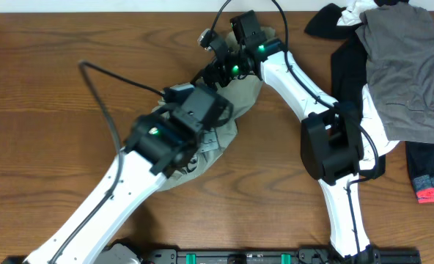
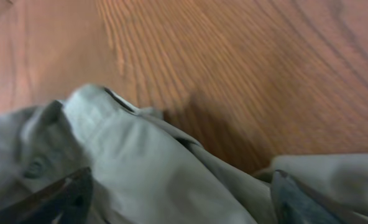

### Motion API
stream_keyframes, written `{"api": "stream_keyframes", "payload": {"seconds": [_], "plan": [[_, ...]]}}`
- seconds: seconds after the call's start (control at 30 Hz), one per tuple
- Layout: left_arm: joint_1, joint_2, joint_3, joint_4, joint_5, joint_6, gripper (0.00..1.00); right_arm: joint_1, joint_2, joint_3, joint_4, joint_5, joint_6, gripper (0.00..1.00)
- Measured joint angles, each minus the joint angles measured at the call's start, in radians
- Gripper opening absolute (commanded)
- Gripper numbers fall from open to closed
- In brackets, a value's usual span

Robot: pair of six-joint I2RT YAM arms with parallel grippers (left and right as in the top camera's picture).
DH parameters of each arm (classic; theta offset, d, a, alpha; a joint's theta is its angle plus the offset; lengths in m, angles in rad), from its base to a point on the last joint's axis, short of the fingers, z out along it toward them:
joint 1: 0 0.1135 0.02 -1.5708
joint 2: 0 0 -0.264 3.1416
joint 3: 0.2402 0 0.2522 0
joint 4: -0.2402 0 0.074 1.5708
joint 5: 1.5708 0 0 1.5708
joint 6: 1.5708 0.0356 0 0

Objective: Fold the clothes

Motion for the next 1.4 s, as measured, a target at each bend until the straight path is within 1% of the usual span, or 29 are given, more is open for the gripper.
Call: {"api": "stream_keyframes", "payload": {"seconds": [0.07,0.17,0.2,0.23,0.3,0.33,0.37,0.4,0.47,0.5,0.53,0.7,0.8,0.9,1.0,1.1,1.2,1.33,1.37,1.4], "plan": [[0.018,-0.031,0.0,0.0,-0.005,0.0,0.06,-0.002,0.009,0.0,0.007,0.022,-0.024,0.99],[0.031,-0.053,0.0,0.001,-0.014,0.0,0.06,-0.001,0.034,0.0,0.035,0.049,-0.046,0.99],[0.032,-0.056,0.0,0.002,-0.015,0.0,0.06,-0.001,0.045,0.0,0.047,0.055,-0.05,0.99],[0.031,-0.056,0.0,0.002,-0.014,0.0,0.06,0.0,0.058,0.0,0.053,0.06,-0.055,0.95],[0.031,-0.054,0.0,0.002,-0.014,0.0,0.06,0.0,0.078,0.0,0.053,0.071,-0.067,0.81],[0.032,-0.054,0.0,0.003,-0.014,0.0,0.06,0.0,0.087,0.0,0.045,0.073,-0.07,0.71],[0.031,-0.054,0.0,0.003,-0.014,0.0,0.06,0.0,0.092,0.0,0.034,0.076,-0.073,0.57],[0.031,-0.054,0.0,0.003,-0.014,0.0,0.06,0.0,0.093,0.0,0.021,0.079,-0.074,0.38],[0.032,-0.054,0.0,0.003,-0.014,0.0,0.06,0.0,0.093,0.0,0.007,0.079,-0.075,0.14],[0.032,-0.054,0.0,0.003,-0.014,0.0,0.06,-0.001,0.093,0.0,0.006,0.077,-0.074,0.06],[0.031,-0.054,0.0,0.003,-0.014,0.001,0.06,-0.001,0.093,0.001,0.004,0.076,-0.073,0.01],[0.031,-0.054,0.0,0.003,-0.026,0.003,0.06,-0.016,0.089,0.019,-0.055,0.065,-0.057,0.01],[0.032,-0.054,0.0,0.003,-0.042,0.004,0.06,-0.048,0.056,0.038,-0.134,0.063,-0.044,0.01],[0.041,-0.054,0.0,-0.001,-0.05,0.004,0.06,-0.108,-0.026,0.047,-0.239,0.073,-0.013,0.01],[0.061,-0.054,0.0,-0.003,-0.055,0.005,0.06,-0.192,-0.135,0.064,-0.372,0.101,0.032,0.01],[0.089,-0.054,-0.001,-0.007,-0.059,0.012,0.06,-0.259,-0.198,0.089,-0.512,0.142,0.055,0.01],[0.115,-0.054,-0.001,-0.013,-0.06,0.024,0.05,-0.298,-0.22,0.088,-0.642,0.192,0.069,0.01],[0.142,-0.052,-0.001,-0.02,-0.06,0.039,0.06,-0.296,-0.213,-0.008,-0.73,0.256,0.081,0.01],[0.146,-0.05,-0.001,-0.021,-0.06,0.042,0.06,-0.293,-0.211,-0.033,-0.737,0.271,0.088,0.04],[0.148,-0.047,-0.001,-0.023,-0.06,0.047,0.06,-0.29,-0.21,-0.061,-0.737,0.286,0.095,0.1]]}}
